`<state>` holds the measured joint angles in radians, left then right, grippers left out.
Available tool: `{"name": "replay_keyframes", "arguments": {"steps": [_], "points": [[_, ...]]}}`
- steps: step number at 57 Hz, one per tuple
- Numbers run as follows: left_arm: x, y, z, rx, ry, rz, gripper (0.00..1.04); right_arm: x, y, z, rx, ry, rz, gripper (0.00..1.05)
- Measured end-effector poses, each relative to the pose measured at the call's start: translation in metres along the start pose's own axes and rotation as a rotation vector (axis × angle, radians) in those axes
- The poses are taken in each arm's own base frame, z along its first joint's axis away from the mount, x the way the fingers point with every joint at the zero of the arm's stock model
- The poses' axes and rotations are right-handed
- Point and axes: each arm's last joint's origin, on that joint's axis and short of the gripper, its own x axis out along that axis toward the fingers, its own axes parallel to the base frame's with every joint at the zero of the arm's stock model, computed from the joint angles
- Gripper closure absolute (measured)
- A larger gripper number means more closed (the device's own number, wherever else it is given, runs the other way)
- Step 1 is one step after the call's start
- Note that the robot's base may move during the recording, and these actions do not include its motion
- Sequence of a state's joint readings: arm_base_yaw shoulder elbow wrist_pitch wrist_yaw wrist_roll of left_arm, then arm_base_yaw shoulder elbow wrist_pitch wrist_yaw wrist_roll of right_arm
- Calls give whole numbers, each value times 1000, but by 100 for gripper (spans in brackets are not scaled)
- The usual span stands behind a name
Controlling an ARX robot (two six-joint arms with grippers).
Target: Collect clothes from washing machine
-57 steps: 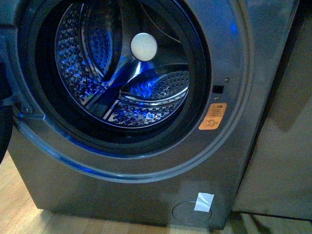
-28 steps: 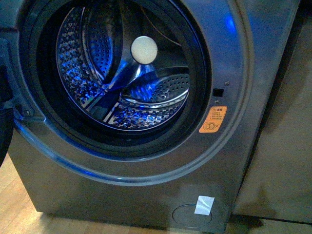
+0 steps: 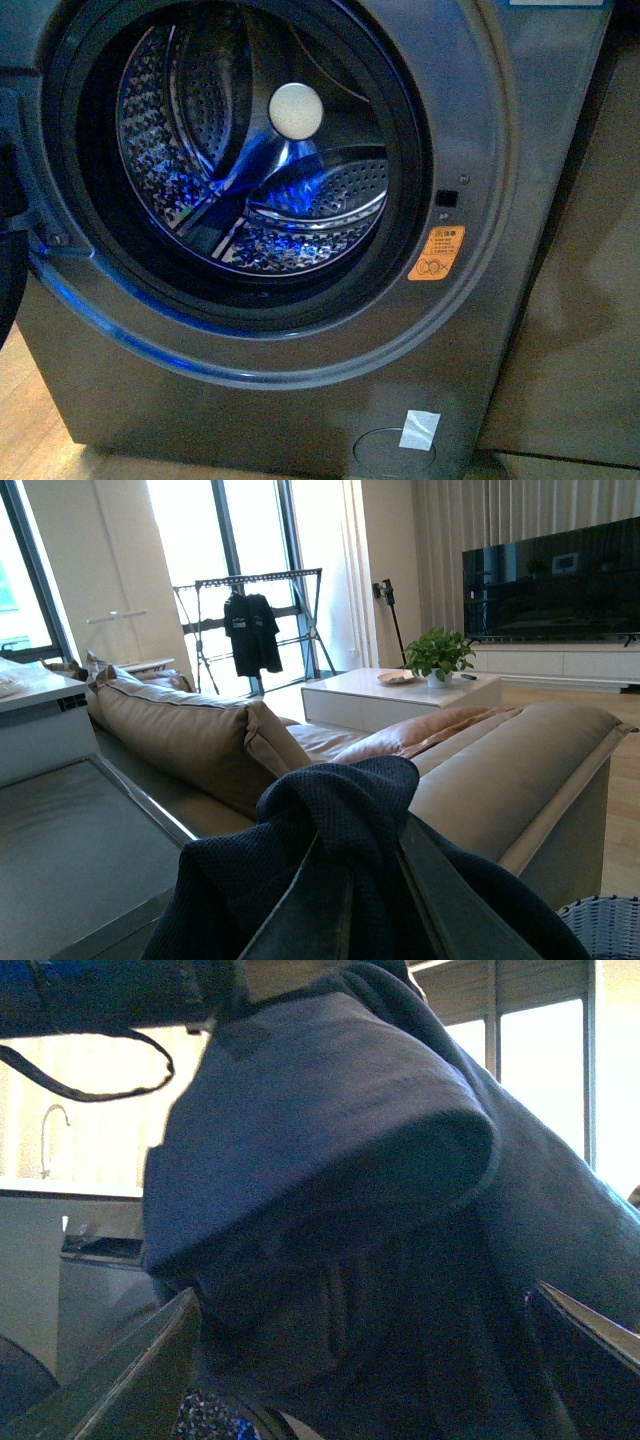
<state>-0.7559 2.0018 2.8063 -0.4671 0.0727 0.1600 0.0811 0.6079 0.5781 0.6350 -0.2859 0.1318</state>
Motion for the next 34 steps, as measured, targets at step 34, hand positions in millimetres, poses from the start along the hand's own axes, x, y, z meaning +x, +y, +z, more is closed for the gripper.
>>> {"name": "replay_keyframes", "arguments": {"steps": [34], "points": [[0, 0, 0, 0, 0, 2, 98, 117, 7, -35, -117, 70, -29, 7]]}}
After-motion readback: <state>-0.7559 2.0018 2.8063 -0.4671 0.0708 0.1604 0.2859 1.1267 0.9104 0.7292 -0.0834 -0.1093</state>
